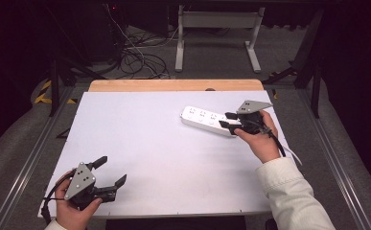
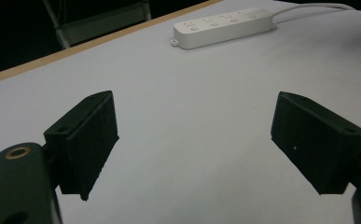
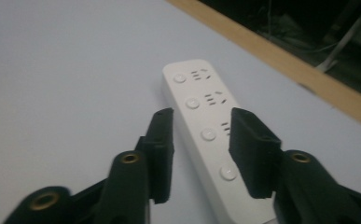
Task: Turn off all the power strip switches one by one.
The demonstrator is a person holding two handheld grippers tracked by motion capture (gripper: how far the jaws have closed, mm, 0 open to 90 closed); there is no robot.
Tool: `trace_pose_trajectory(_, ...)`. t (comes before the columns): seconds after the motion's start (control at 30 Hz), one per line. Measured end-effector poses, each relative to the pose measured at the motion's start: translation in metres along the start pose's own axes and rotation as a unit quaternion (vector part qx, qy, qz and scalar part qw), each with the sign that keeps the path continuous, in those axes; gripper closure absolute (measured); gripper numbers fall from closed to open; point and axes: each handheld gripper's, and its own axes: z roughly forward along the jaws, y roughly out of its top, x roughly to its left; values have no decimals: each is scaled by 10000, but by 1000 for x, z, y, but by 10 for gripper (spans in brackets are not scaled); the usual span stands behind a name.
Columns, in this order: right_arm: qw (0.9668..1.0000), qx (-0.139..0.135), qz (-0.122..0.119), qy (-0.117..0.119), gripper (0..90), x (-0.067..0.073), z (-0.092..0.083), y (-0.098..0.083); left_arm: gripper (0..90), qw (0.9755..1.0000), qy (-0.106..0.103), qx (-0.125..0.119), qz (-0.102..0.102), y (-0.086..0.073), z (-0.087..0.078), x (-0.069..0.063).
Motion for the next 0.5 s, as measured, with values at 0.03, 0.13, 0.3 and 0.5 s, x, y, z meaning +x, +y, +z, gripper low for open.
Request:
trace_pose_trajectory(0.03,9999,40,75,81,625,-1,1,0,154,10000,-1,0,1,0,0,0)
trace_pose_trajectory(0.13,9999,143,27,35,671,-4,3,-1,154,10000,-10,2,-17,0,0,0)
trace_pose_trajectory(0.3,9995,260,165,-30,856,-8,9,-3,154,10000,-9,-13,-31,0,0,0)
trace_pose_trajectory(0.5,9986,516,142,11,900,-13,23,-7,154,10000,-16,-2,4,-1,0,0)
